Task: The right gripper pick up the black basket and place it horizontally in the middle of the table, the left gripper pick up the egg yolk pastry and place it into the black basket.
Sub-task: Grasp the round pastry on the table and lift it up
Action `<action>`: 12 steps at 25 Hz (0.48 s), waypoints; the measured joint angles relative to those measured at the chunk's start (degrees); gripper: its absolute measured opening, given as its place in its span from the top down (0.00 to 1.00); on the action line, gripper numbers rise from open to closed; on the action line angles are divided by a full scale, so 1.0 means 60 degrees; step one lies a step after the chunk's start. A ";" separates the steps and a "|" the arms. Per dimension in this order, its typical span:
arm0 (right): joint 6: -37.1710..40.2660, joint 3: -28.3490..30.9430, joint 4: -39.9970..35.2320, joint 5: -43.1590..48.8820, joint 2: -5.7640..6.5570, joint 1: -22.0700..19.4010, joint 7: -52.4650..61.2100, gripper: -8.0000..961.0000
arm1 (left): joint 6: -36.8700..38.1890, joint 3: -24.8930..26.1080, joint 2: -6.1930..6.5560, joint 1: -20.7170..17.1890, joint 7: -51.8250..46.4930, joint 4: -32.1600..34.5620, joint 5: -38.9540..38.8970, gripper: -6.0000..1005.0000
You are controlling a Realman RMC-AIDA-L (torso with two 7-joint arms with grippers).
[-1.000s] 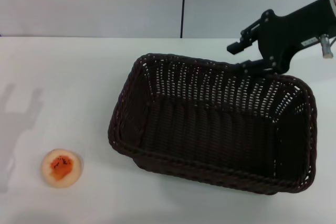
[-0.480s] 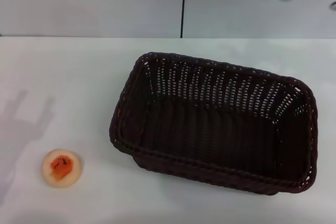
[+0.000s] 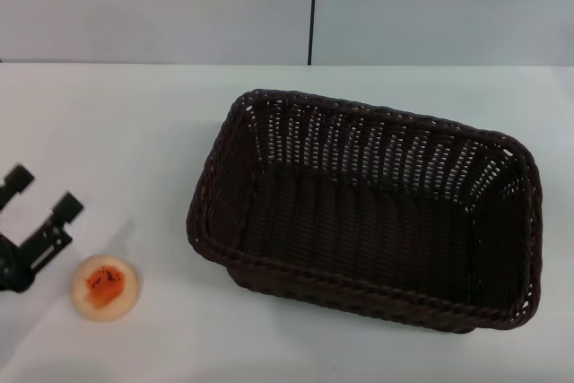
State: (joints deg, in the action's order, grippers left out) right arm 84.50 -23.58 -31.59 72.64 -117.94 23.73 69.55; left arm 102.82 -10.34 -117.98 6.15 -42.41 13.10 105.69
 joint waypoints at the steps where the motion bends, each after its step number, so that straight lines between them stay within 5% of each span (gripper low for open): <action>1: 0.0012 0.0088 0.0180 -0.0169 0.0013 -0.0140 0.0003 0.59 | -0.0252 -0.0147 0.0004 -0.0048 0.0000 0.0051 0.0005 0.21; 12: -0.0001 0.0323 0.0763 -0.1172 -0.0019 -0.0786 0.0168 0.59 | -0.1198 -0.1771 0.0020 -0.0178 0.0026 0.0315 0.0007 0.26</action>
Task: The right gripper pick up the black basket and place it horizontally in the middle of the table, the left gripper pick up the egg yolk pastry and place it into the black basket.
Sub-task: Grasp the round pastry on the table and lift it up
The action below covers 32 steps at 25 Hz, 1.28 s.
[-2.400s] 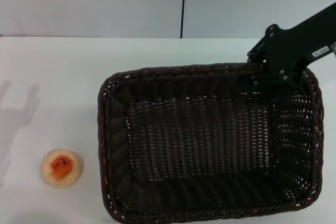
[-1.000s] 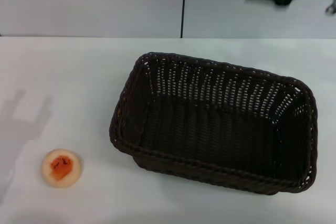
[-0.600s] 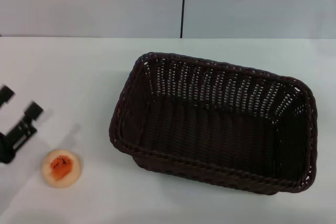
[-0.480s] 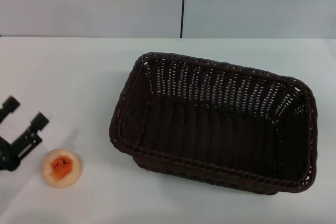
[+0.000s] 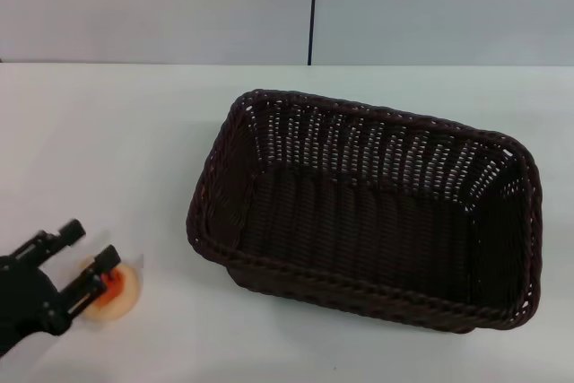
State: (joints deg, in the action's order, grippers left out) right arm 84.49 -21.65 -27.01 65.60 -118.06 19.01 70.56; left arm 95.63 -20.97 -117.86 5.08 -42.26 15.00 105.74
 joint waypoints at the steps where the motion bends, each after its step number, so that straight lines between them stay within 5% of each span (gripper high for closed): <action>1: 0.0001 0.0003 0.0093 -0.0005 0.0021 0.0034 0.0061 0.59 | -0.0123 -0.0224 0.0000 0.0005 0.0002 0.0038 0.0000 0.26; 7: 0.0038 -0.0043 0.0140 -0.0010 0.0017 0.0074 0.0149 0.59 | -0.0559 -0.0353 0.0000 -0.0014 0.0005 0.0058 0.0188 0.45; 29: 0.0150 -0.0069 0.0181 0.0013 0.0026 0.0063 0.0448 0.59 | -0.0937 -0.0371 -0.0001 -0.0042 0.0012 0.0079 0.0395 0.52; 32: 0.0154 -0.0069 0.0181 0.0011 0.0029 0.0055 0.0450 0.59 | -0.0940 -0.0374 0.0000 -0.0042 0.0012 0.0079 0.0396 0.60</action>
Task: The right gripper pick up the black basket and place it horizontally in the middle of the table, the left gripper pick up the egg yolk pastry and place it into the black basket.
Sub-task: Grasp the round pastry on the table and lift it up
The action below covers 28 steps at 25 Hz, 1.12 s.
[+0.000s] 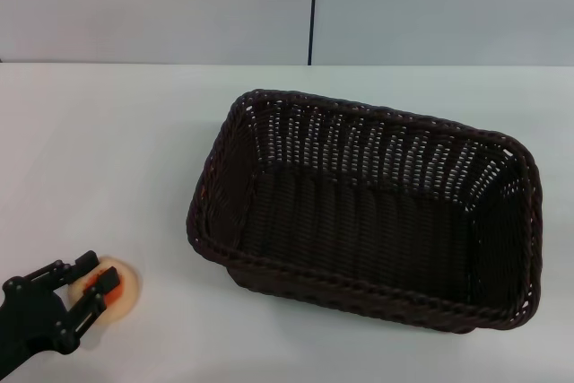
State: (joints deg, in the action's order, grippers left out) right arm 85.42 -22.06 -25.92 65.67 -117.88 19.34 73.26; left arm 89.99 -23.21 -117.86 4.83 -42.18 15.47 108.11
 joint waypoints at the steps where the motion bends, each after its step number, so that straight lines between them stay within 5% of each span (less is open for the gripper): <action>1: 0.0001 0.0000 0.0000 0.0000 0.0001 0.0000 0.0001 0.59 | 0.0000 -0.0003 0.0000 0.0000 0.0000 0.0000 0.0000 0.63; 5: 0.0003 0.0000 0.0000 0.0017 0.0005 0.0005 0.0004 0.59 | 0.0006 -0.0010 0.0000 0.0001 -0.0001 0.0000 0.0008 0.66; 15: 0.0002 0.0000 0.0000 -0.0013 0.0005 -0.0036 0.0008 0.59 | 0.0027 -0.0014 0.0000 0.0033 0.0025 0.0000 0.0088 0.93; 28: -0.0020 0.0055 0.0000 -0.0018 0.0002 0.0014 0.0008 0.59 | 0.0309 0.0072 -0.0016 0.0100 0.0235 -0.0050 0.0050 0.94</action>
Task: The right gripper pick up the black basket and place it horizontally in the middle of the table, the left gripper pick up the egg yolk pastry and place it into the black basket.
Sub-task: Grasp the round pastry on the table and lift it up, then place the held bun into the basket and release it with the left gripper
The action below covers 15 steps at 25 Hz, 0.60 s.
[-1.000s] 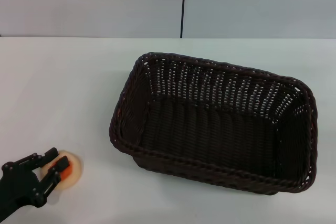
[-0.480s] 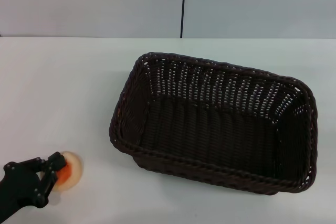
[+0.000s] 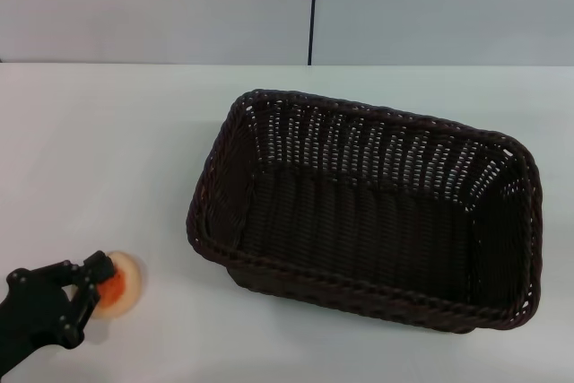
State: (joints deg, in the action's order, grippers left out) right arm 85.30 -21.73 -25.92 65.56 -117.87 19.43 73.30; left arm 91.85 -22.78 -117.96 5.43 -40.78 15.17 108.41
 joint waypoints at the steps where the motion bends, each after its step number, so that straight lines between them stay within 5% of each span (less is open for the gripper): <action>1: -0.0012 0.0014 0.0001 0.0000 -0.0012 0.0000 0.0000 0.59 | 0.0059 0.0030 0.0000 0.0005 0.0000 -0.0013 -0.0018 0.94; 5: -0.0016 0.0021 0.0010 -0.0011 -0.0025 -0.0010 0.0000 0.59 | 0.0309 0.0480 -0.0011 0.0005 0.0003 -0.0018 -0.0036 0.95; 10: 0.0006 0.0027 0.0015 -0.0024 -0.0026 -0.0031 0.0014 0.59 | 0.0989 0.2116 0.0006 0.0023 -0.0062 -0.0063 -0.0046 0.95; 11: 0.0003 0.0034 0.0036 -0.0052 -0.0040 -0.0030 0.0018 0.59 | 0.1428 0.2786 0.0000 0.0163 -0.0180 -0.0208 -0.0054 0.95; 15: -0.0012 0.0035 0.0122 -0.0075 -0.0048 -0.0004 0.0018 0.59 | 0.2335 0.3268 -0.0014 0.0824 -0.0423 -0.0652 -0.0050 0.95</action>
State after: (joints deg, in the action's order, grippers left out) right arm 85.23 -21.52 -25.19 65.11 -118.16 19.41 73.41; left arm 105.86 -3.17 -118.04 10.38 -43.31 11.25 108.11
